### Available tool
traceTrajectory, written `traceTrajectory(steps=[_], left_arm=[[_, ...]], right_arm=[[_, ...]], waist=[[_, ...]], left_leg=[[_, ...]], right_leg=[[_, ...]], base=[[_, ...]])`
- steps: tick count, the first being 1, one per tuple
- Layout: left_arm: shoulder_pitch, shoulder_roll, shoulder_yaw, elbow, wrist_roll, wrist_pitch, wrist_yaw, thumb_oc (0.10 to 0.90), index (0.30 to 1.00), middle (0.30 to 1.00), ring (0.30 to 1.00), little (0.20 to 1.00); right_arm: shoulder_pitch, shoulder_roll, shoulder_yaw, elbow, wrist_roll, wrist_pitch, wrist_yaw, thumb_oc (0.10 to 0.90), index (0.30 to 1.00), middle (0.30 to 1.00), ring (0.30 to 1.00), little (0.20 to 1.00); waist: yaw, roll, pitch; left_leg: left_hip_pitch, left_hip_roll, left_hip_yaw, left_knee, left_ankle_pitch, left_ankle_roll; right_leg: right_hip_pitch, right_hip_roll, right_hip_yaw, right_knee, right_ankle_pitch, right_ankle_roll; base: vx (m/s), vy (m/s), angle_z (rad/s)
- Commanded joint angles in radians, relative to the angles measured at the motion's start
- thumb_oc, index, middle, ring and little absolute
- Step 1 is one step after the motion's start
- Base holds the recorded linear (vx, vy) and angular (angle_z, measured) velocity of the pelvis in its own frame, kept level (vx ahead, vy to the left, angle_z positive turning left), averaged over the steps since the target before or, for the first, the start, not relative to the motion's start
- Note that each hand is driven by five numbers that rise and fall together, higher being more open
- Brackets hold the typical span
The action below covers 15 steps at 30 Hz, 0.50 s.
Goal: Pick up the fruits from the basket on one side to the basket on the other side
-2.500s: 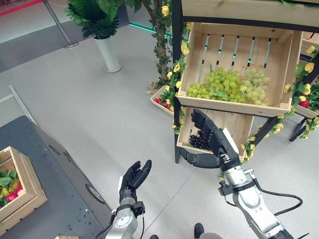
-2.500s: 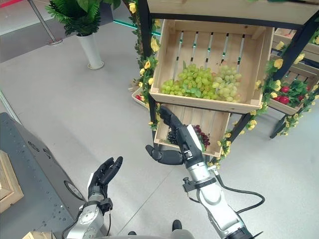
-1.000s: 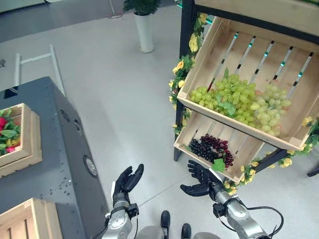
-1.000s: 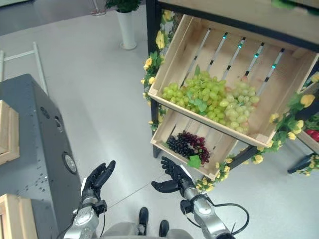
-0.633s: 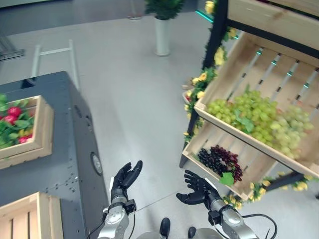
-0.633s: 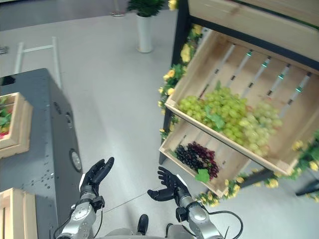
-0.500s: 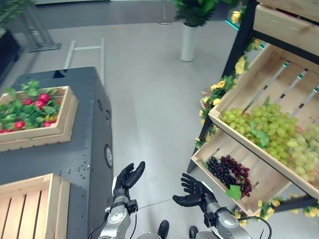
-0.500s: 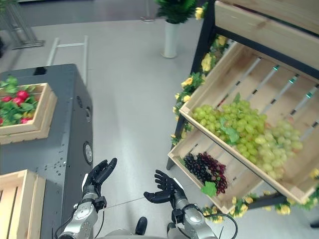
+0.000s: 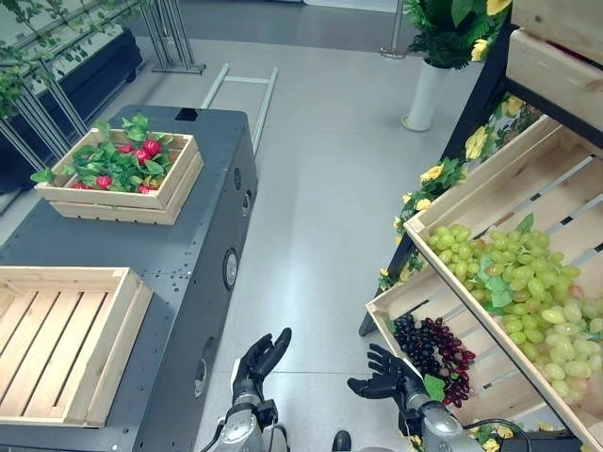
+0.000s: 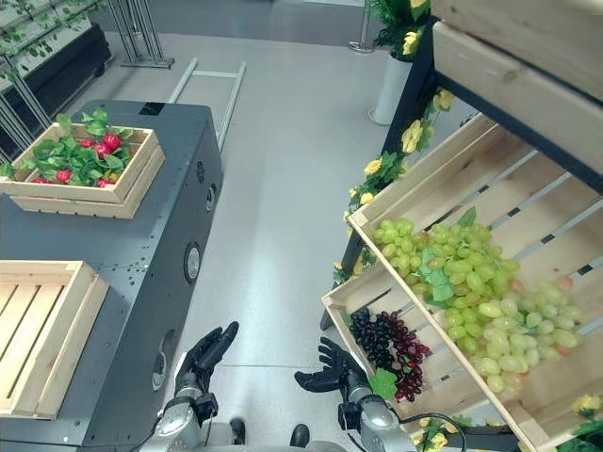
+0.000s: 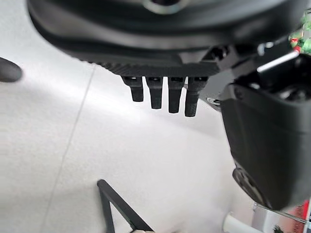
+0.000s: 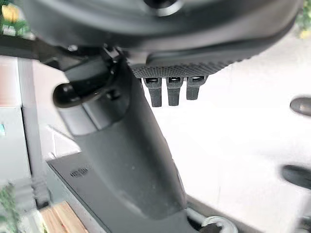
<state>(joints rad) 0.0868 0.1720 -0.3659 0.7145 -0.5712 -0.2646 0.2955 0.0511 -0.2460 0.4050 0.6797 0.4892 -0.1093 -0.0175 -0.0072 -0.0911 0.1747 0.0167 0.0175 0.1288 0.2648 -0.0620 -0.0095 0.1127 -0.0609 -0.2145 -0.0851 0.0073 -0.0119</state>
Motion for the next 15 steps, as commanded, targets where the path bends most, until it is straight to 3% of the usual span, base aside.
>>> traceTrajectory(steps=[1, 4, 6, 10, 12, 14, 15], left_arm=[[-0.089, -0.021, 0.026, 0.038, 0.073, -0.044, 0.012, 0.8, 0.9, 0.9, 0.9, 0.9], [-0.126, -0.022, 0.025, 0.164, 0.13, -0.026, -0.006, 0.8, 0.9, 0.9, 0.9, 0.9], [-0.164, -0.008, 0.005, 0.27, 0.181, -0.021, -0.049, 0.8, 0.9, 0.9, 0.9, 0.9], [-0.186, 0.016, -0.006, 0.373, 0.225, -0.014, -0.035, 0.8, 0.9, 0.9, 0.9, 0.9], [-0.167, 0.034, 0.011, 0.426, 0.265, -0.014, -0.039, 0.8, 0.9, 0.9, 0.9, 0.9], [-0.146, 0.052, 0.032, 0.44, 0.299, 0.003, -0.042, 0.8, 0.9, 0.9, 0.9, 0.9], [-0.137, 0.065, 0.043, 0.457, 0.308, 0.01, -0.046, 0.8, 0.9, 0.9, 0.9, 0.9]], right_arm=[[-0.064, 0.04, -0.048, 0.015, 0.084, -0.077, -0.012, 0.8, 0.9, 0.9, 0.9, 0.9], [-0.07, 0.056, -0.063, 0.093, 0.094, -0.08, -0.01, 0.8, 0.9, 0.9, 0.9, 0.9], [-0.094, 0.065, -0.078, 0.189, 0.103, -0.119, 0.008, 0.8, 0.9, 0.9, 0.9, 0.9], [-0.117, 0.065, -0.099, 0.269, 0.11, -0.131, -0.009, 0.8, 0.9, 0.9, 0.9, 0.9], [-0.119, 0.062, -0.122, 0.32, 0.074, -0.122, 0.0, 0.8, 0.9, 0.9, 0.9, 0.9], [-0.118, 0.062, -0.126, 0.335, 0.044, -0.102, -0.003, 0.8, 0.9, 0.9, 0.9, 0.9], [-0.118, 0.06, -0.126, 0.357, 0.047, -0.096, 0.003, 0.8, 0.9, 0.9, 0.9, 0.9]], waist=[[-0.025, 0.016, -0.025], [-0.049, 0.037, -0.049], [-0.067, 0.064, -0.047], [-0.07, 0.078, -0.023], [-0.07, 0.092, -0.008], [-0.068, 0.107, 0.002], [-0.065, 0.124, 0.009]], left_leg=[[0.065, -0.011, 0.029, 0.034, -0.153, 0.035], [0.153, -0.017, 0.005, -0.127, -0.16, 0.027], [0.19, -0.03, -0.012, -0.299, -0.129, 0.027], [0.173, -0.06, -0.034, -0.35, -0.103, 0.048], [0.173, -0.064, 0.001, -0.352, -0.102, 0.053], [0.171, -0.056, 0.033, -0.352, -0.088, 0.057], [0.175, -0.045, 0.047, -0.352, -0.084, 0.06]], right_leg=[[-0.024, 0.036, 0.094, 0.01, -0.022, 0.022], [-0.057, 0.034, 0.116, -0.002, 0.007, 0.047], [-0.136, 0.017, 0.118, -0.002, 0.058, 0.095], [-0.204, -0.015, 0.108, -0.002, 0.114, 0.143], [-0.234, -0.024, 0.066, 0.04, 0.11, 0.154], [-0.265, -0.023, 0.033, 0.192, 0.075, 0.145], [-0.27, -0.03, 0.013, 0.345, 0.014, 0.133]], base=[[-0.12, 0.22, 0.26], [-0.17, 0.308, 0.25], [-0.29, 0.415, 0.22], [-0.28, 0.343, 0.21], [-0.24, 0.266, 0.0], [-0.2, 0.164, -0.37], [-0.22, 0.193, -0.48]])
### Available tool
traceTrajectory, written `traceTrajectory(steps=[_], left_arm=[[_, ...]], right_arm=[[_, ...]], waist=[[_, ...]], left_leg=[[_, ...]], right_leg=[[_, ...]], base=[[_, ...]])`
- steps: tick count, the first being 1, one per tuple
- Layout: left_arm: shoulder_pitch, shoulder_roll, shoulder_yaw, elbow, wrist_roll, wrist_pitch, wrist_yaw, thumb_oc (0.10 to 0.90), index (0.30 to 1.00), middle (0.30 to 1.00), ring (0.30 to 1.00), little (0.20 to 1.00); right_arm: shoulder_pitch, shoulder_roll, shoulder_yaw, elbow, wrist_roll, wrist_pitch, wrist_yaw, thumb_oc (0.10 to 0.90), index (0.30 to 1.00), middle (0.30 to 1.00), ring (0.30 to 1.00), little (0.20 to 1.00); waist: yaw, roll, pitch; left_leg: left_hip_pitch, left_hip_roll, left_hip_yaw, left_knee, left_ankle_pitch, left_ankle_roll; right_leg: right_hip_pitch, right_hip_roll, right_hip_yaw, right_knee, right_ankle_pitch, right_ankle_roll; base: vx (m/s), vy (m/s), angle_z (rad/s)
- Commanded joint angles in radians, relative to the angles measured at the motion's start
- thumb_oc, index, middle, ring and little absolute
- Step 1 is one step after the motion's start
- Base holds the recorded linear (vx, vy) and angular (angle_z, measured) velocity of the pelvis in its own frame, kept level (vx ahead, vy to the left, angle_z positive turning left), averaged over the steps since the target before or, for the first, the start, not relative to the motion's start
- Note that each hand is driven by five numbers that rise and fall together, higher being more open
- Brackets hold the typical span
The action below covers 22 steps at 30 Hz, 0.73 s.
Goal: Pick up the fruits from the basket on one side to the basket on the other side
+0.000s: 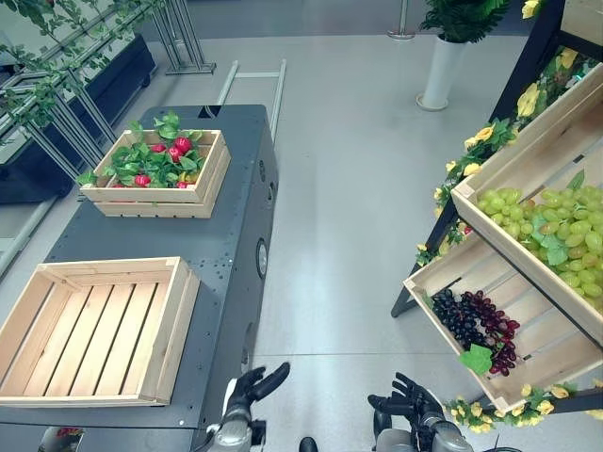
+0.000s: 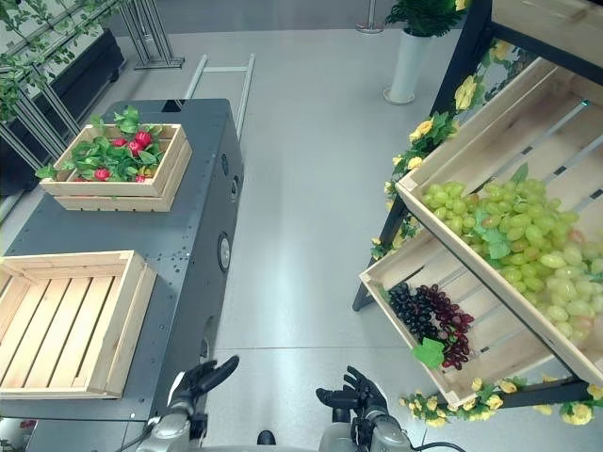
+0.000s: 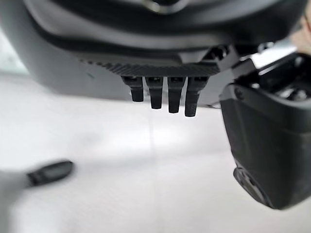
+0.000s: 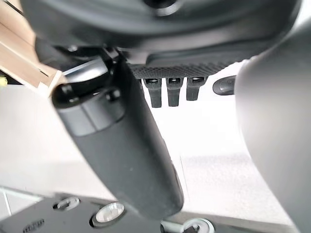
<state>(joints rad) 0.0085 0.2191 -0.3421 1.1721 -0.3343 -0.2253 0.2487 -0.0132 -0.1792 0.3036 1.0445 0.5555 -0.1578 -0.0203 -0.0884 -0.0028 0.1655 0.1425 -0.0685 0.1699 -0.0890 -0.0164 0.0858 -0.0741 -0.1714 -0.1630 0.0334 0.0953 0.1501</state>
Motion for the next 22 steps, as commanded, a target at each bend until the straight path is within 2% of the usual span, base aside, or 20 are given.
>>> traceTrajectory(steps=[1, 2, 3, 4, 5, 6, 7, 8, 10, 12, 15, 17, 20, 22], left_arm=[[-0.057, 0.026, 0.038, 0.02, 0.065, -0.029, -0.017, 0.8, 0.9, 0.9, 0.9, 0.9], [-0.057, 0.027, 0.041, 0.022, 0.063, -0.029, -0.019, 0.8, 0.9, 0.9, 0.9, 0.9], [-0.058, 0.024, 0.05, 0.025, 0.059, -0.024, -0.03, 0.8, 0.9, 0.9, 0.9, 0.9], [-0.057, 0.023, 0.052, 0.025, 0.059, -0.024, -0.032, 0.8, 0.9, 0.9, 0.9, 0.9], [-0.058, 0.019, 0.052, 0.034, 0.043, -0.029, -0.033, 0.8, 0.9, 0.9, 0.9, 0.9], [-0.057, 0.016, 0.055, 0.036, 0.039, -0.029, -0.032, 0.8, 0.9, 0.9, 0.9, 0.9], [-0.054, -0.004, 0.077, 0.033, -0.012, -0.019, -0.019, 0.8, 0.9, 0.9, 0.9, 0.9], [-0.058, -0.015, 0.087, 0.036, -0.049, -0.023, -0.015, 0.8, 0.9, 0.9, 0.9, 0.9], [-0.063, -0.026, 0.103, 0.042, -0.078, -0.027, -0.023, 0.8, 0.9, 0.9, 0.9, 0.9], [-0.052, -0.043, 0.117, 0.046, -0.084, -0.054, -0.042, 0.8, 0.9, 0.9, 0.9, 0.9], [-0.044, -0.064, 0.103, 0.036, -0.095, -0.081, -0.047, 0.8, 0.9, 0.9, 0.9, 0.9], [-0.04, -0.089, 0.076, 0.013, -0.11, -0.128, -0.093, 0.8, 0.9, 0.9, 0.9, 0.9], [-0.039, -0.093, 0.044, -0.003, -0.073, -0.155, -0.131, 0.8, 0.9, 0.9, 0.9, 0.9], [-0.041, -0.087, 0.022, -0.014, -0.059, -0.147, -0.157, 0.8, 0.9, 0.9, 0.9, 0.9]], right_arm=[[-0.062, -0.008, -0.035, 0.036, -0.023, -0.039, 0.021, 0.8, 0.9, 0.9, 0.9, 0.9], [-0.064, -0.007, -0.036, 0.042, -0.025, -0.032, 0.021, 0.8, 0.9, 0.9, 0.9, 0.9], [-0.071, -0.001, -0.047, 0.088, -0.032, -0.016, 0.024, 0.8, 0.9, 0.9, 0.9, 0.9], [-0.072, 0.001, -0.048, 0.097, -0.029, -0.007, 0.021, 0.8, 0.9, 0.9, 0.9, 0.9], [-0.075, 0.007, -0.065, 0.14, -0.04, 0.013, 0.015, 0.8, 0.9, 0.9, 0.9, 0.9], [-0.076, 0.007, -0.069, 0.151, -0.05, 0.017, 0.014, 0.8, 0.9, 0.9, 0.9, 0.9], [-0.097, 0.0, -0.075, 0.177, -0.098, 0.078, 0.018, 0.8, 0.9, 0.9, 0.9, 0.9], [-0.111, -0.006, -0.071, 0.188, -0.094, 0.093, 0.02, 0.8, 0.9, 0.9, 0.9, 0.9], [-0.125, -0.01, -0.078, 0.199, -0.04, 0.106, 0.024, 0.8, 0.9, 0.9, 0.9, 0.9], [-0.121, -0.009, -0.11, 0.191, 0.07, 0.122, 0.012, 0.8, 0.9, 0.9, 0.9, 0.9], [-0.093, -0.004, -0.13, 0.194, 0.053, 0.097, 0.03, 0.8, 0.9, 0.9, 0.9, 0.9], [-0.058, 0.004, -0.135, 0.203, 0.022, 0.065, 0.067, 0.8, 0.9, 0.9, 0.9, 0.9], [-0.044, 0.011, -0.128, 0.203, 0.016, 0.037, 0.081, 0.8, 0.9, 0.9, 0.9, 0.9], [-0.041, 0.017, -0.121, 0.196, 0.003, 0.031, 0.078, 0.8, 0.9, 0.9, 0.9, 0.9]], waist=[[0.029, 0.045, 0.02], [0.031, 0.045, 0.02], [0.043, 0.044, 0.015], [0.045, 0.043, 0.015], [0.06, 0.029, 0.002], [0.063, 0.026, -0.001], [0.073, 0.018, -0.008], [0.079, 0.017, -0.01], [0.086, 0.013, -0.018], [0.081, 0.006, -0.025], [0.07, -0.002, -0.041], [0.06, -0.008, -0.059], [0.06, -0.011, -0.068], [0.059, -0.012, -0.071]], left_leg=[[0.043, 0.045, 0.023, 0.002, -0.121, -0.028], [0.042, 0.044, 0.025, 0.003, -0.121, -0.026], [0.023, 0.049, 0.032, 0.029, -0.12, -0.028], [0.019, 0.051, 0.032, 0.036, -0.119, -0.029], [-0.008, 0.049, 0.038, 0.074, -0.129, -0.039], [-0.015, 0.047, 0.043, 0.082, -0.131, -0.043], [-0.036, 0.049, 0.069, 0.107, -0.129, -0.062], [-0.044, 0.053, 0.074, 0.109, -0.125, -0.069], [-0.057, 0.052, 0.07, 0.107, -0.112, -0.067], [-0.045, 0.047, 0.053, 0.106, -0.114, -0.058], [-0.026, 0.046, 0.057, 0.09, -0.118, -0.056], [-0.001, 0.044, 0.057, 0.07, -0.123, -0.052], [0.01, 0.042, 0.05, 0.06, -0.124, -0.049], [0.019, 0.043, 0.051, 0.048, -0.122, -0.048]], right_leg=[[-0.054, 0.061, -0.062, 0.349, -0.135, -0.056], [-0.05, 0.056, -0.065, 0.366, -0.144, -0.059], [0.022, 0.066, -0.071, 0.314, -0.207, -0.077], [0.043, 0.07, -0.074, 0.292, -0.221, -0.08], [0.124, 0.083, -0.07, 0.141, -0.221, -0.089], [0.14, 0.086, -0.066, 0.105, -0.212, -0.088], [0.174, 0.1, -0.044, -0.027, -0.17, -0.085], [0.183, 0.103, -0.036, -0.056, -0.167, -0.089], [0.182, 0.113, -0.02, -0.07, -0.161, -0.099], [0.183, 0.126, -0.002, -0.052, -0.168, -0.107], [0.196, 0.136, 0.01, -0.069, -0.167, -0.111], [0.212, 0.147, 0.02, -0.085, -0.165, -0.111], [0.217, 0.151, 0.018, -0.083, -0.168, -0.109], [0.22, 0.155, 0.016, -0.088, -0.166, -0.109]], base=[[-0.17, 0.148, -0.36], [-0.13, 0.037, -0.19], [-0.07, -0.036, -0.17], [-0.07, -0.108, -0.07], [-0.04, -0.094, 0.05], [-0.12, -0.124, 0.09], [-0.13, -0.075, -0.24], [-0.18, -0.103, -0.72], [-0.06, -0.066, -0.86], [0.03, -0.05, -0.41], [0.06, -0.039, -0.06], [0.08, -0.053, -0.09], [0.02, -0.037, -0.05], [0.01, -0.043, -0.02]])
